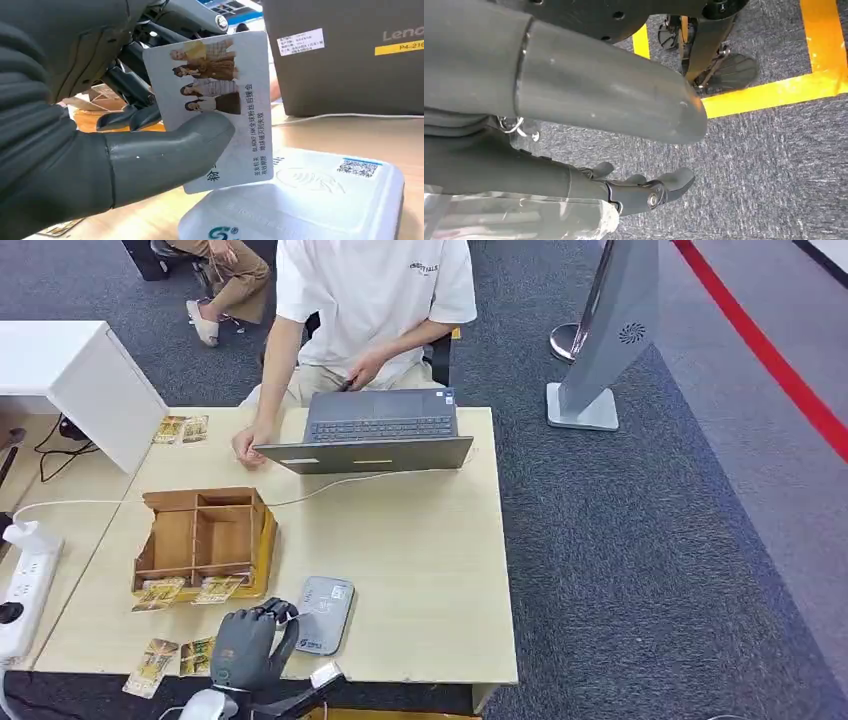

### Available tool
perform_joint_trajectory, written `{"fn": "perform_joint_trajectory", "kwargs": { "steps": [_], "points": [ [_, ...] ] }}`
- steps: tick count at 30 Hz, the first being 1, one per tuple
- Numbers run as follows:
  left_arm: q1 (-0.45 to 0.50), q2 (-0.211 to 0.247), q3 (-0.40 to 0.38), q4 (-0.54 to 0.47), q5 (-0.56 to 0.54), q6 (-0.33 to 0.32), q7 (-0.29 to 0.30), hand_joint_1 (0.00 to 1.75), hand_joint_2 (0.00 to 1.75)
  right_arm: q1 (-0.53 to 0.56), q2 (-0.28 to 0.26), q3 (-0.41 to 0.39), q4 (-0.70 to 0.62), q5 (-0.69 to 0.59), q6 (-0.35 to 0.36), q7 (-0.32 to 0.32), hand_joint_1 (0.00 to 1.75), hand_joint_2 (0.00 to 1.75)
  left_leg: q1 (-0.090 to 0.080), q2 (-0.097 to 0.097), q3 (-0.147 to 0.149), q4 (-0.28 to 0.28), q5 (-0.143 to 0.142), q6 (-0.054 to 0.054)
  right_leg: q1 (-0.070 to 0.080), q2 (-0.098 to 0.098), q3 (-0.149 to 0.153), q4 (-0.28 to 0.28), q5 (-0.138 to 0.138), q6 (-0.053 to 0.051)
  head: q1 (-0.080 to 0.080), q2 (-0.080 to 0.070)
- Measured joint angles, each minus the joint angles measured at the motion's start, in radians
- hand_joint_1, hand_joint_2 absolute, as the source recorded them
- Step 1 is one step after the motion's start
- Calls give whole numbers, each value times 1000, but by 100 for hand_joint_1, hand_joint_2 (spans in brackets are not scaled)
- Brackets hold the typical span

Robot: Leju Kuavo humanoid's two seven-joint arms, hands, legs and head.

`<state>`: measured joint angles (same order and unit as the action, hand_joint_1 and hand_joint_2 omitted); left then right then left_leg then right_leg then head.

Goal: Pass the card to the sensor for recognition and then transmit it.

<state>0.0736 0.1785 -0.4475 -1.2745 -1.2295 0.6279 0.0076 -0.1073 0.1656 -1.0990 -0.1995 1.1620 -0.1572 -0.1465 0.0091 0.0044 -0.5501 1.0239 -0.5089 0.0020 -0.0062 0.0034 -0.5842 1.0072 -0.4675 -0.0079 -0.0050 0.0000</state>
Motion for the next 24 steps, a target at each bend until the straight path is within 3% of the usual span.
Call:
{"fn": "perform_joint_trajectory", "kwargs": {
  "steps": [4,11,14,16,20,22,24],
  "points": [
    [3,-5,1,-23,-4,-15,-13,175,175,0,2,0,2,-2,-4,0,0,0,0,0,0,0,0,0,0,0,0,0,0,0,0,0],
    [-24,4,19,-229,-45,-82,-47,175,175,1,1,1,2,0,-3,0,0,0,0,0,0,0,0,0,0,-1,0,0,0,0,0,0],
    [-61,19,24,-290,-54,-101,-30,175,175,2,1,2,2,2,0,-1,0,0,0,0,1,1,1,0,0,0,0,0,0,0,-1,0],
    [-129,39,31,-335,-77,-160,3,175,175,3,1,3,2,7,4,-1,0,0,0,-3,-2,1,4,0,1,-4,-1,0,1,0,0,0],
    [-314,87,84,-344,-121,-289,14,175,175,-3,2,18,2,24,13,4,0,0,1,-5,-2,1,7,-3,1,-5,-2,0,3,-3,-2,0],
    [-431,116,108,-291,-171,-360,31,175,175,-4,2,26,2,26,15,9,0,0,1,-5,-2,1,9,-3,1,-5,-1,1,4,-3,-1,0],
    [-544,143,132,-200,-200,-391,43,175,175,-10,2,27,2,24,17,9,0,0,1,-4,-2,1,10,-4,1,-4,-2,1,7,-5,-1,0]
  ]
}}
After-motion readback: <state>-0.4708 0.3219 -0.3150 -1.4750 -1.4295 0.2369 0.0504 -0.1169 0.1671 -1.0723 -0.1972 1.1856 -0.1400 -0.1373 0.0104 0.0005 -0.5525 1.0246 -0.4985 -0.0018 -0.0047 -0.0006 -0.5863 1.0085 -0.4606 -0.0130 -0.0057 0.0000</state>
